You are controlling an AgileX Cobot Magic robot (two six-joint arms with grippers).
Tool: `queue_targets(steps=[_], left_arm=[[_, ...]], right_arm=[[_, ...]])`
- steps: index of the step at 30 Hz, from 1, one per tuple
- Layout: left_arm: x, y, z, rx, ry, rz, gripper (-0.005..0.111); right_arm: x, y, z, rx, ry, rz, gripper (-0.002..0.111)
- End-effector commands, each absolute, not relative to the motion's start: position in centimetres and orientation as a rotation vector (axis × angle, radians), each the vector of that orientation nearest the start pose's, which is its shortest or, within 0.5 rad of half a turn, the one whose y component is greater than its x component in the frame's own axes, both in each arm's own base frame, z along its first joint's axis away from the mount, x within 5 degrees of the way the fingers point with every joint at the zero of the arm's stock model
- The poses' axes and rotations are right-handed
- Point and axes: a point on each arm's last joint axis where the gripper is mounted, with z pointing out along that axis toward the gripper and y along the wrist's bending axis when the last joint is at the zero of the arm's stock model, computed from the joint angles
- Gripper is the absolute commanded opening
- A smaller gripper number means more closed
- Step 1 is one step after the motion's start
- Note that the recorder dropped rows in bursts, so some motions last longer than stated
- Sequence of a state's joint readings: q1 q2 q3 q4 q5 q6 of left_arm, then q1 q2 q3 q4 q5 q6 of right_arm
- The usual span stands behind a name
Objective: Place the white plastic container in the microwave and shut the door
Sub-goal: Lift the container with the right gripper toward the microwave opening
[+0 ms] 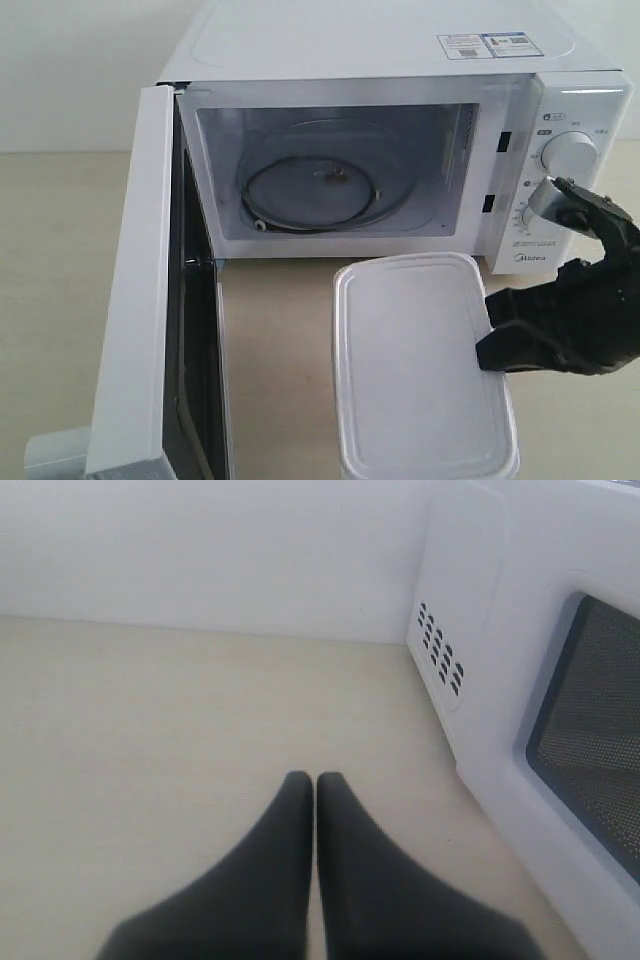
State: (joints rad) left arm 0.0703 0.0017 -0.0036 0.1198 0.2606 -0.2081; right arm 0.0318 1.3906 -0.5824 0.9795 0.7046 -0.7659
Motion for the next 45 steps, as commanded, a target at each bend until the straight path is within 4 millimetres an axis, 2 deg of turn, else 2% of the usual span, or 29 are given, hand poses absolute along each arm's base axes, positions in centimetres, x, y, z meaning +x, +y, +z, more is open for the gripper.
queue_targets(steps=[1, 9, 11, 14, 20, 24, 26, 30, 32, 37, 39, 45], left_arm=[[5.5, 0.7, 19.0, -0.175, 1.734, 0.008, 0.004], [5.5, 0.7, 19.0, -0.175, 1.734, 0.008, 0.004], [5.5, 0.7, 19.0, -0.175, 1.734, 0.008, 0.004], [5.5, 0.7, 19.0, -0.175, 1.734, 0.008, 0.004], [5.5, 0.7, 19.0, -0.175, 1.734, 0.008, 0.004], [5.5, 0.7, 19.0, -0.175, 1.734, 0.008, 0.004], [5.5, 0.7, 19.0, -0.175, 1.734, 0.008, 0.004], [5.5, 0.7, 19.0, -0.175, 1.734, 0.008, 0.004], [5.5, 0.7, 19.0, -0.175, 1.734, 0.008, 0.004], [5.5, 0.7, 19.0, -0.175, 1.734, 0.008, 0.004], [5.5, 0.7, 19.0, -0.175, 1.734, 0.008, 0.004], [5.5, 0.7, 19.0, -0.175, 1.734, 0.008, 0.004]], right_arm=[[19.7, 6.6, 19.1, -0.128, 2.595, 0.748, 0.0], [17.3, 7.3, 20.3, -0.058, 2.5, 0.839, 0.0], [17.2, 7.4, 20.6, -0.039, 2.486, 0.869, 0.0], [17.5, 7.5, 20.5, 0.018, 2.48, 0.815, 0.0], [17.2, 11.4, 21.1, 0.067, 2.312, 0.688, 0.0], [16.9, 13.3, 22.0, 0.189, 2.172, 0.785, 0.0], [16.8, 14.1, 22.2, 0.16, 2.12, 0.821, 0.0], [17.2, 15.1, 21.1, 0.196, 2.132, 0.87, 0.0], [17.4, 15.1, 20.1, 0.271, 2.135, 0.886, 0.0], [17.4, 13.9, 18.8, 0.519, 1.975, 1.013, 0.0], [17.3, 13.5, 18.8, 0.561, 1.917, 1.04, 0.0], [17.8, 13.5, 18.0, 0.653, 1.892, 1.044, 0.0]])
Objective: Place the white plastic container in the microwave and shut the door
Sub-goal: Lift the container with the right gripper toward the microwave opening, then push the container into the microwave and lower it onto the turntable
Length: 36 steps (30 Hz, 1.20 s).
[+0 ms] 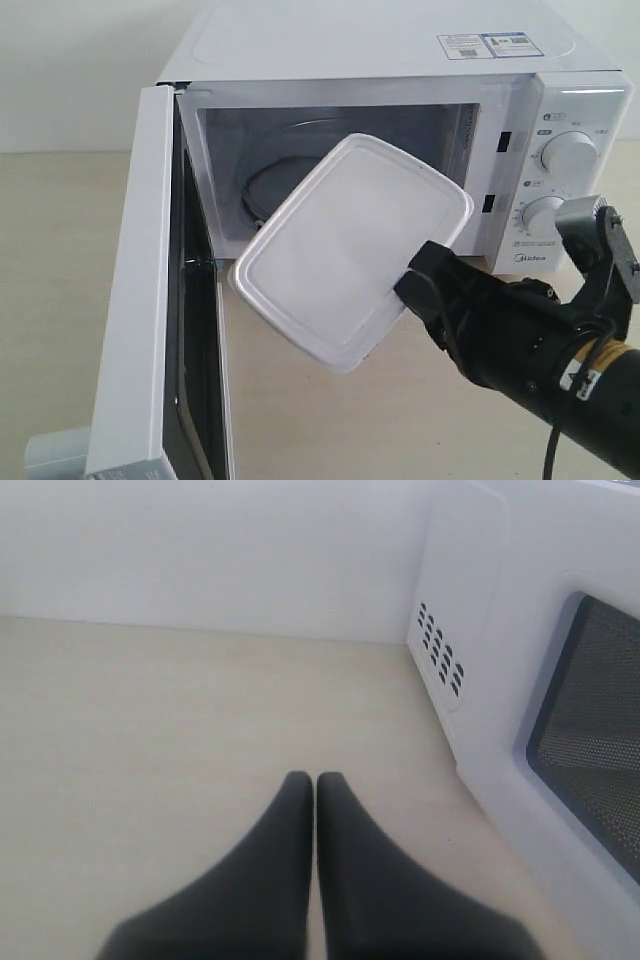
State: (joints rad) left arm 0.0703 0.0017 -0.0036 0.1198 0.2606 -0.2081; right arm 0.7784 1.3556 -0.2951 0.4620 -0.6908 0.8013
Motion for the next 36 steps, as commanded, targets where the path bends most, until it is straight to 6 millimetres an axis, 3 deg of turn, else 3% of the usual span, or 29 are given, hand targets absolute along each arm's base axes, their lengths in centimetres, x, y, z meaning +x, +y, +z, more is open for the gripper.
queue_targets(steps=[1, 7, 21, 36], left_arm=[[5.5, 0.7, 19.0, -0.175, 1.734, 0.008, 0.004], [5.5, 0.7, 19.0, -0.175, 1.734, 0.008, 0.004], [5.5, 0.7, 19.0, -0.175, 1.734, 0.008, 0.004], [5.5, 0.7, 19.0, -0.175, 1.734, 0.008, 0.004]], right_arm=[[17.9, 13.5, 17.9, 0.662, 1.878, 1.048, 0.0], [18.6, 13.7, 16.6, 0.743, 1.851, 1.038, 0.0], [22.0, 16.8, 16.6, 0.78, 1.835, 1.055, 0.0], [25.0, 18.0, 16.0, 0.972, 1.695, 1.011, 0.0]])
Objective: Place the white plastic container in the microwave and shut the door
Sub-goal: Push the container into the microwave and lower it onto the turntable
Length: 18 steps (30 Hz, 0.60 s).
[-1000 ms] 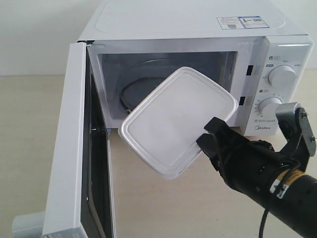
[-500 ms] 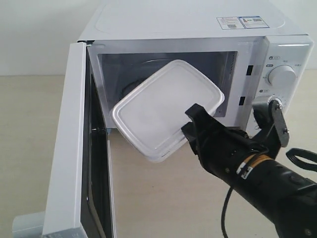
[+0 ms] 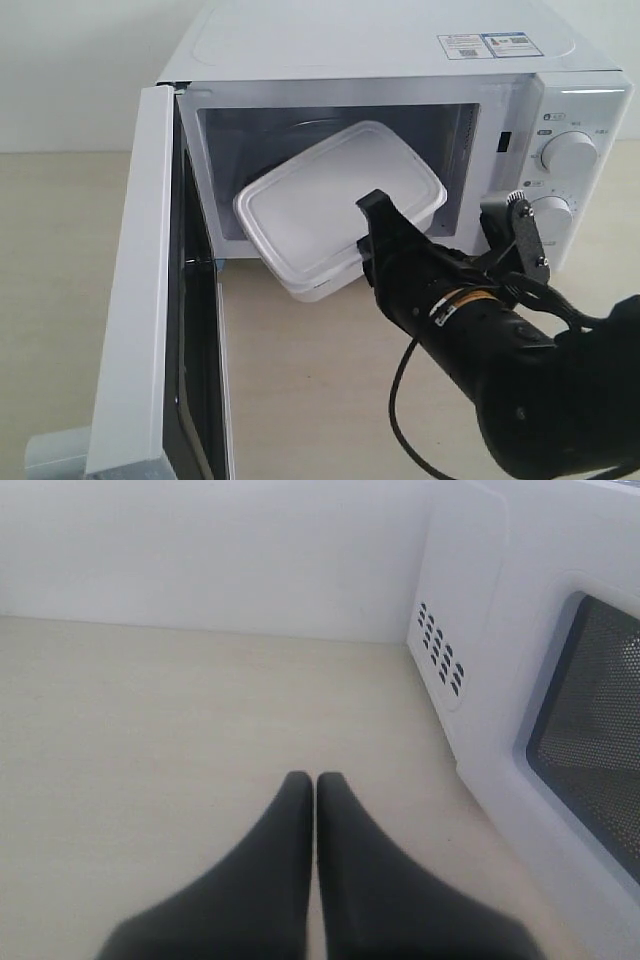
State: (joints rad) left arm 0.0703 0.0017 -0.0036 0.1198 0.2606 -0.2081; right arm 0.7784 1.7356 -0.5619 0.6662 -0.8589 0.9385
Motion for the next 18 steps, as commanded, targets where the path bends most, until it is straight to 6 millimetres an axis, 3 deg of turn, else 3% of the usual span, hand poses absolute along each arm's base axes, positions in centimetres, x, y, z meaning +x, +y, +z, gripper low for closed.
queue_targets(steps=[1, 10, 18], left_arm=[[5.5, 0.7, 19.0, -0.175, 1.734, 0.008, 0.004], [5.5, 0.7, 19.0, -0.175, 1.734, 0.008, 0.004], [5.5, 0.7, 19.0, -0.175, 1.734, 0.008, 0.004]], right_arm=[[25.2, 18.1, 15.9, 0.991, 1.689, 1.004, 0.0], [27.8, 19.5, 15.4, 1.047, 1.637, 1.012, 0.0], [30.4, 18.6, 15.4, 1.064, 1.617, 0.992, 0.0]])
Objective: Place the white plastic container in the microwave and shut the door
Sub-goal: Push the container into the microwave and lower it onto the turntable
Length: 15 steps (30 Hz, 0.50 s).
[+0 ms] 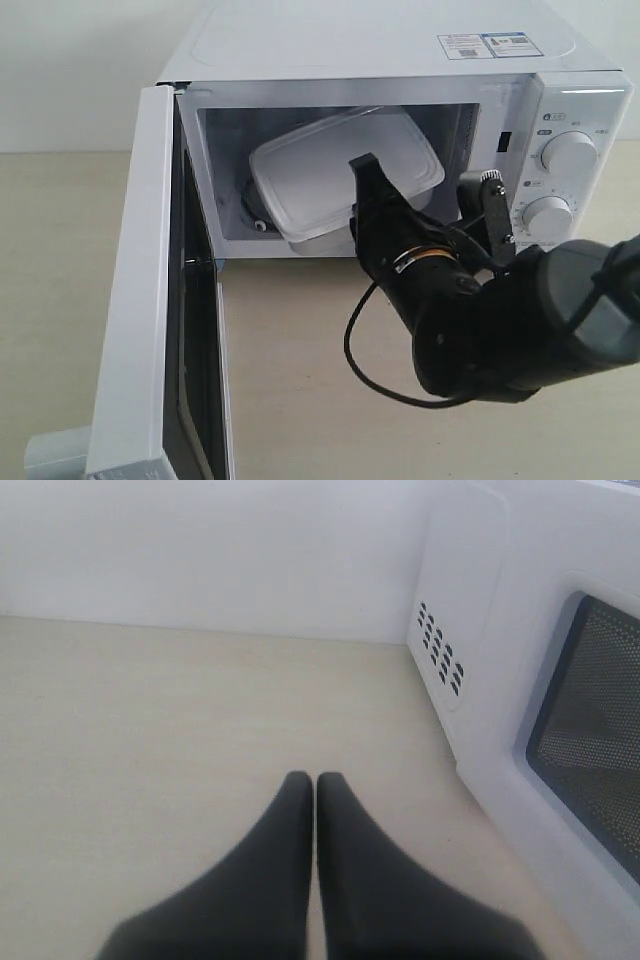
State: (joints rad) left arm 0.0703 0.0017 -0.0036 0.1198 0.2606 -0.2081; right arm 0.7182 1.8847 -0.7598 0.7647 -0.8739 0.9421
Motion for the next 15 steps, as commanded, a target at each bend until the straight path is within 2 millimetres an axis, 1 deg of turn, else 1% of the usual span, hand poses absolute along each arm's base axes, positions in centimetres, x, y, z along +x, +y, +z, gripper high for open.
queue_targets(steps=[1, 5, 12, 14, 15], left_arm=[[5.5, 0.7, 19.0, -0.175, 1.734, 0.008, 0.004], [5.5, 0.7, 19.0, -0.175, 1.734, 0.008, 0.004], [5.5, 0.7, 19.0, -0.175, 1.734, 0.008, 0.004], [5.5, 0.7, 19.0, -0.175, 1.734, 0.008, 0.004], [5.5, 0.7, 19.0, -0.175, 1.734, 0.008, 0.004]], right_arm=[[30.8, 18.6, 15.4, 1.064, 1.624, 0.995, 0.0], [31.7, 19.4, 15.5, 1.058, 1.621, 1.012, 0.0], [33.1, 20.1, 14.7, 1.071, 1.609, 1.013, 0.0], [33.3, 20.1, 14.5, 1.079, 1.602, 1.012, 0.002], [33.3, 20.1, 14.4, 1.079, 1.601, 1.011, 0.006]])
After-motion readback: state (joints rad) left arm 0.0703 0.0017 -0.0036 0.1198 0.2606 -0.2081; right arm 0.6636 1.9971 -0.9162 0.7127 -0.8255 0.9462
